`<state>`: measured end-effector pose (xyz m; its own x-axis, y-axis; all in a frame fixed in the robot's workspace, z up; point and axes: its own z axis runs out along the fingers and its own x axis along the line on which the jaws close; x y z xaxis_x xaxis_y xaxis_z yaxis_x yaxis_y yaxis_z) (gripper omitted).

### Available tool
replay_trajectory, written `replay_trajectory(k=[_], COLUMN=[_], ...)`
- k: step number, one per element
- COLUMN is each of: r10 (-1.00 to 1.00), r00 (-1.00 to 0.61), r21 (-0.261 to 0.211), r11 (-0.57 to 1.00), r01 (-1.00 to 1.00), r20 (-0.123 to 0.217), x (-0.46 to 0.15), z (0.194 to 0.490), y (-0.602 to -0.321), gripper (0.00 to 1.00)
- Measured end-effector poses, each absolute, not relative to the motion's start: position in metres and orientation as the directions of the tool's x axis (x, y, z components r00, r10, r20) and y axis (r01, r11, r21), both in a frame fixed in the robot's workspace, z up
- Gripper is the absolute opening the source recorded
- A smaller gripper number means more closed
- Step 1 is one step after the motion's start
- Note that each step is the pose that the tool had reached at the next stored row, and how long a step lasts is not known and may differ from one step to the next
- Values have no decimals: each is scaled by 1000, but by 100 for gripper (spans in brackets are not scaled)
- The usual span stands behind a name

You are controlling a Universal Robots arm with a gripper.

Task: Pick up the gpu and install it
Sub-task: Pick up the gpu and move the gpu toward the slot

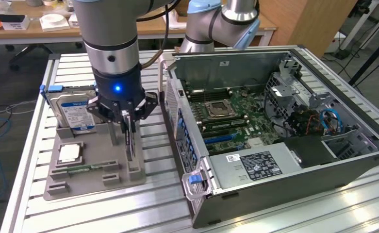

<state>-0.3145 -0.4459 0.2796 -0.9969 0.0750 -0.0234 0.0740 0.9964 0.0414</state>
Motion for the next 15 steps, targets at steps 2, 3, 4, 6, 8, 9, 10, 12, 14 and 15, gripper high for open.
replay_trajectory(k=[2,3,4,6,8,9,10,12,14,15], r10=[75,75,75,75,75,75,75,75,75,75], r00=[-997,-997,-997,-997,-997,-997,-997,-997,-997,-997], r21=[41,41,41,41,41,41,41,41,41,41], r11=[996,996,996,996,996,996,996,996,996,996], r01=[74,74,74,74,74,74,74,74,74,74], r20=[-23,-23,-23,-23,-23,-23,-23,-23,-23,-23], x=[-315,-315,-315,-315,-315,-315,-315,-315,-315,-315], z=[280,280,281,282,283,284,285,286,287,287], y=[-446,-446,-446,-446,-446,-446,-446,-446,-446,-446], gripper=[26,26,26,26,26,26,26,26,26,26])
